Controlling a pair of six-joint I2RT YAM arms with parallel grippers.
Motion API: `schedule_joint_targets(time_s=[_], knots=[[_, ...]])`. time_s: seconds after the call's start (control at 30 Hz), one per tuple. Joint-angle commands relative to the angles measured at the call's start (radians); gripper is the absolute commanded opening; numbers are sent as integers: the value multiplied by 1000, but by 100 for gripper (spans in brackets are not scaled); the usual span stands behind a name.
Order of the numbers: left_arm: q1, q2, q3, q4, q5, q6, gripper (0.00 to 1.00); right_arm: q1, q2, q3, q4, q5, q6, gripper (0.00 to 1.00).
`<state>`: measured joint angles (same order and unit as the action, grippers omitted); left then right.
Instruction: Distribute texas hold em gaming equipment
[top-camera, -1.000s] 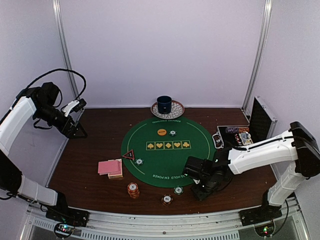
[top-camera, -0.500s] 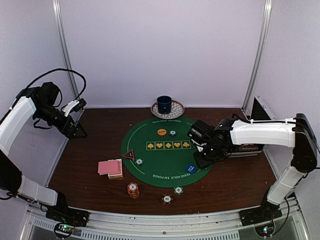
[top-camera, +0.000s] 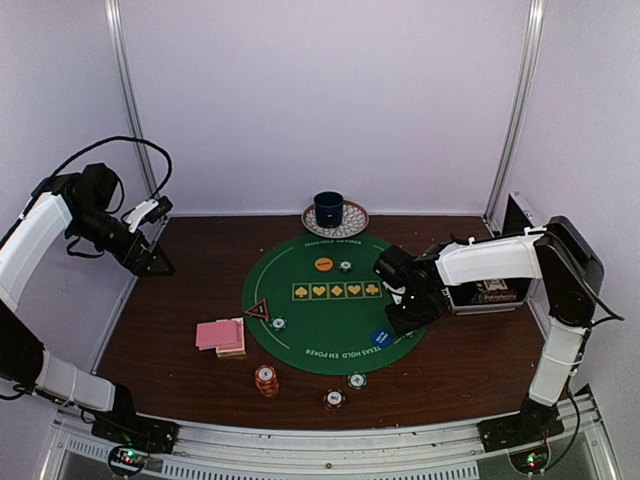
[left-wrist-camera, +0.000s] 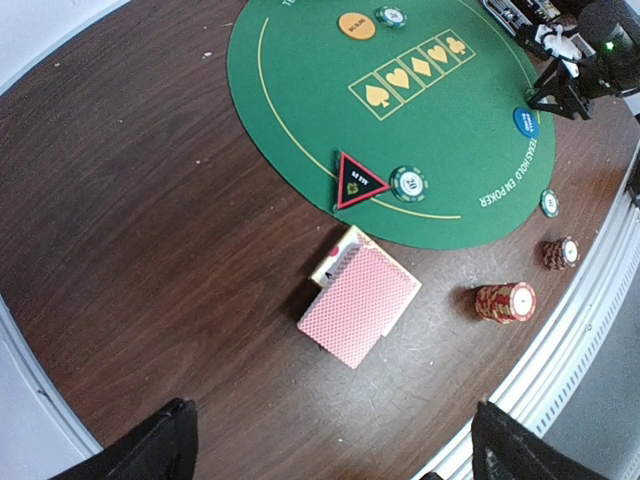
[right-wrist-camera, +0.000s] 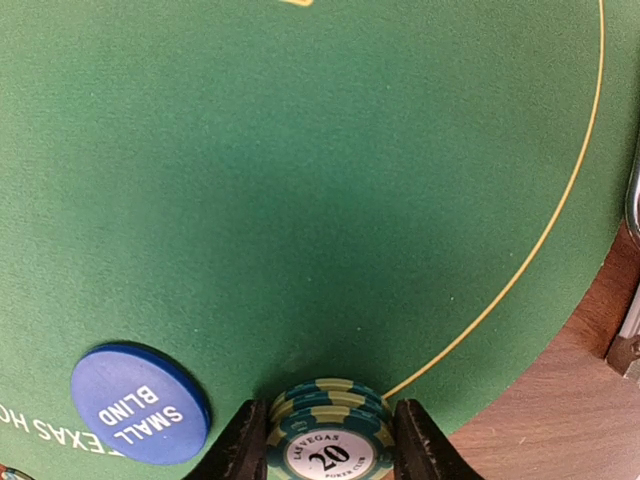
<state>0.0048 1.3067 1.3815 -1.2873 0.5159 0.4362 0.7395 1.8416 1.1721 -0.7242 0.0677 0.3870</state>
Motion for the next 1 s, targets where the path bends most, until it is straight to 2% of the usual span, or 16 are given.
schedule_joint_targets(time_s=[0.0,0.13,0.23,0.33,0.5,0.63,0.97], knots=[[-1,-14,27,-12,7,16,98,-7,36,3,52,-9,-8,49],[-1,-16,22,-13,4,21,98,-5,-13,-2,30,8,-8,69],[-1,-14,21,-12,7,21,98,11,-62,5,8,23,-14,76],[-1,-13,21,-12,8,21,98,57,-103,23,-29,46,-13,76],[-1,-16,19,-13,4,21,97,194,-128,73,-67,54,7,73],[-2,-15,23,-12,6,20,98,304,-86,118,-56,28,22,69],[-1,-24,30,-22,-5,21,97,409,74,198,-10,-51,13,41]])
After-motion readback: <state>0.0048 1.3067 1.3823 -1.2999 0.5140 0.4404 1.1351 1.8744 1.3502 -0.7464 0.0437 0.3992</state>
